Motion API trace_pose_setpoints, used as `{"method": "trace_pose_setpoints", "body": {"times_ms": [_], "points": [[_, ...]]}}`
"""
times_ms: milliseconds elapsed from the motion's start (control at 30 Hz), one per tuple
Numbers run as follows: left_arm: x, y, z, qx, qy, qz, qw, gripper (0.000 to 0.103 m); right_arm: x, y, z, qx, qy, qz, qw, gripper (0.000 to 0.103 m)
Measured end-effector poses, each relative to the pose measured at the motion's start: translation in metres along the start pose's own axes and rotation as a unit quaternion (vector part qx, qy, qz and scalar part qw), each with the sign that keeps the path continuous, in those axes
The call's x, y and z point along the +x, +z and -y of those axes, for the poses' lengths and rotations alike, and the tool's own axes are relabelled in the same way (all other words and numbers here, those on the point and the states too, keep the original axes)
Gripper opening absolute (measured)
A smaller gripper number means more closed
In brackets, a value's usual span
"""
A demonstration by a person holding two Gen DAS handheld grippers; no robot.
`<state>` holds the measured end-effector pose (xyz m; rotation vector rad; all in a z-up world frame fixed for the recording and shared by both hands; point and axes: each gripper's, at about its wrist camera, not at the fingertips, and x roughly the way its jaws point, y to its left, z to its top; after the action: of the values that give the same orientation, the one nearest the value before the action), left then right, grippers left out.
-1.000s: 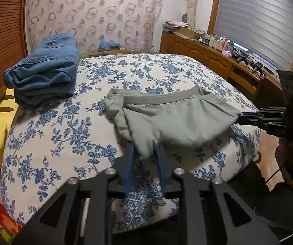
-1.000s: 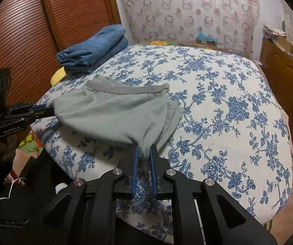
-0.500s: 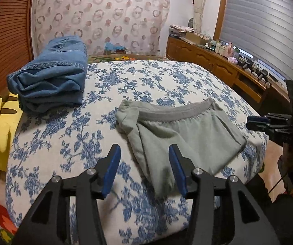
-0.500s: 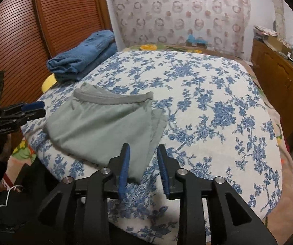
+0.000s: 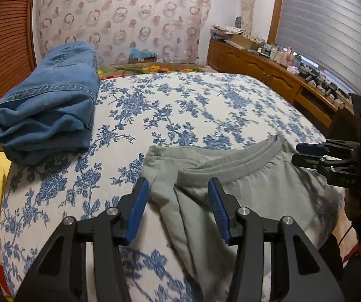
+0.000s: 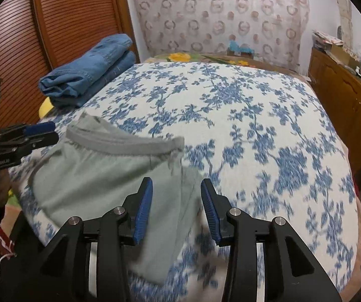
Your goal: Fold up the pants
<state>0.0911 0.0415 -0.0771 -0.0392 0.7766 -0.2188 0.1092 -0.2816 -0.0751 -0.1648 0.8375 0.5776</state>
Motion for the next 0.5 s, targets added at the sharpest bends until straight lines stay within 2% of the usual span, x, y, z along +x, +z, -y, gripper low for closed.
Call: {"method": "trace_pose_setpoints", "body": {"times_ms": [133,300,500], "points": [[0.011,0.001,-0.003,-0.004,0.004,-0.008,1.0000,0.048,0.012,0.003,-0.001,0.001,-0.006,-0.008,1.000,0.042],[0.022,0.000,-0.007,-0.009,0.004,-0.021,0.9997,0.048,0.019,0.003,0.002,0.009,-0.017,-0.011,1.000,0.051],[0.027,-0.003,-0.010,-0.015,-0.003,-0.025,0.9996,0.049,0.022,0.000,0.001,0.010,-0.028,-0.012,1.000,0.057]]}}
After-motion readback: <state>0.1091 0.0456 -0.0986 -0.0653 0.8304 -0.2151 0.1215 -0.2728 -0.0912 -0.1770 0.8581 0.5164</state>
